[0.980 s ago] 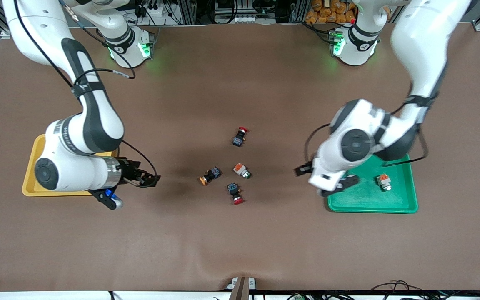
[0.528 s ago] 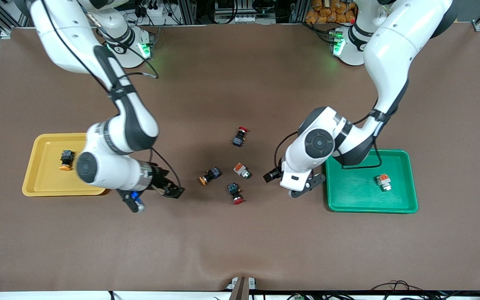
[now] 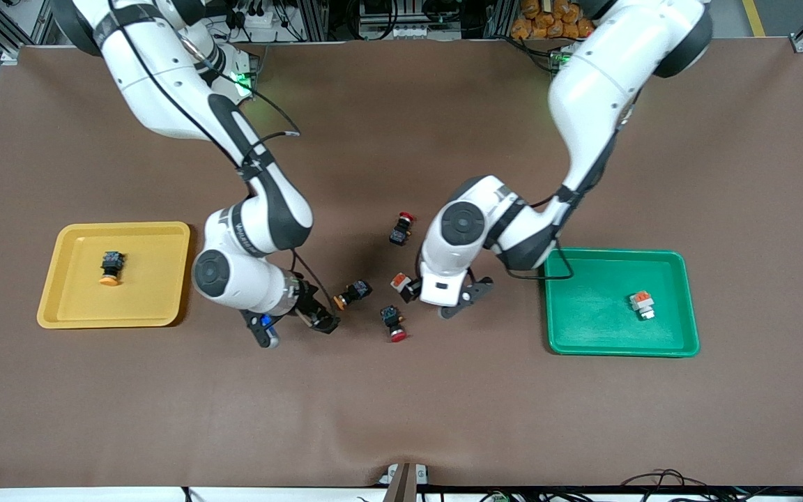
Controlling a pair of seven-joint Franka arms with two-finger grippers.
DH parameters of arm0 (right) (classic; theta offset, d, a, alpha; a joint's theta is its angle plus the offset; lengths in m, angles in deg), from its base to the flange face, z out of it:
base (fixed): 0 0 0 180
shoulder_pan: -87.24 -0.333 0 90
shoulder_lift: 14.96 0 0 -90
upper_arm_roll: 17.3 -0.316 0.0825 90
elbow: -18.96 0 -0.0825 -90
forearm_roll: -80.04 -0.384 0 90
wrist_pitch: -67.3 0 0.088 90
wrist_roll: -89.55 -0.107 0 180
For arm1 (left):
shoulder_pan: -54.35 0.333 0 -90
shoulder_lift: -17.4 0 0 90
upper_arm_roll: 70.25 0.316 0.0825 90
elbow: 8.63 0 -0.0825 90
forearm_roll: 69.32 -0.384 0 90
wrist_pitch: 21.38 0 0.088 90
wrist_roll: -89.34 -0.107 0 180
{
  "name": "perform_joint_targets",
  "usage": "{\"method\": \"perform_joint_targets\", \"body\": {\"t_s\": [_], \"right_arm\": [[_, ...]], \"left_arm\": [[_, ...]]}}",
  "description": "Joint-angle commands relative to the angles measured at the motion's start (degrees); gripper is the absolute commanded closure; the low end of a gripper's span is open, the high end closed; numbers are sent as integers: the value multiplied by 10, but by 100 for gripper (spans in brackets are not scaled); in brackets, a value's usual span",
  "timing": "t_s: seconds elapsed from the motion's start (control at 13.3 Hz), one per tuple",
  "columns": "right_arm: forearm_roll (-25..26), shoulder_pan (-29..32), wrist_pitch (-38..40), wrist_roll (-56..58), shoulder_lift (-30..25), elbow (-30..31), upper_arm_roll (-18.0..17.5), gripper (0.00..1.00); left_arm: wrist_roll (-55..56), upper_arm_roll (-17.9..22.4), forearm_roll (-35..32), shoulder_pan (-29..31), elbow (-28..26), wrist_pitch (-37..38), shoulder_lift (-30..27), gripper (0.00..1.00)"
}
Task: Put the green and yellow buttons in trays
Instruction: 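Grasp a second green button with the left gripper while the right grasps yellow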
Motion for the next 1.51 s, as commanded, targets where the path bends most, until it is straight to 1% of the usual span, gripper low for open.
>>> {"method": "perform_joint_targets", "body": {"t_s": [0.0, 0.08, 0.15, 0.23, 0.3, 0.38, 0.68, 0.75, 0.98, 1.13, 1.28, 1.36, 1.43], "right_arm": [[-12, -23, -30, -10, 5, 19, 6, 0], [-12, -24, -39, -10, 11, 23, 6, 2], [-12, -26, -48, -10, 15, 25, 6, 19], [-12, -29, -57, -9, 21, 25, 6, 58], [-12, -32, -61, -10, 23, 24, 6, 82], [-12, -31, -61, -9, 24, 24, 7, 100], [-9, -22, -47, -2, 21, 24, 8, 100], [-7, -15, -14, 2, 13, 18, 10, 100], [-3, 44, 180, 43, -21, -38, 13, 100], [-1, 97, 259, 108, -45, -52, 14, 100], [5, 140, 318, 196, -59, -52, 15, 100], [22, 161, 336, 222, -65, -54, 14, 100], [50, 176, 350, 247, -67, -59, 13, 100]], "left_arm": [[25, 10, 4, -18, 35, -29, 36, 0], [27, 10, 4, -26, 35, -29, 37, 0], [34, 10, 4, -27, 35, -31, 40, 0], [39, 10, 4, -28, 35, -31, 41, 0], [40, 10, 4, -31, 33, -31, 42, 0], [53, 10, 4, -31, 34, -31, 47, 0], [71, 10, 4, -40, 34, -32, 55, 0], [73, 10, 4, -41, 34, -33, 56, 1], [74, 10, 4, -42, 34, -37, 60, 9], [71, 11, 3, -44, 34, -38, 61, 20], [69, 11, 3, -44, 34, -43, 62, 36], [69, 11, 3, -44, 34, -44, 62, 55], [70, 11, 3, -43, 34, -44, 62, 81]]}}
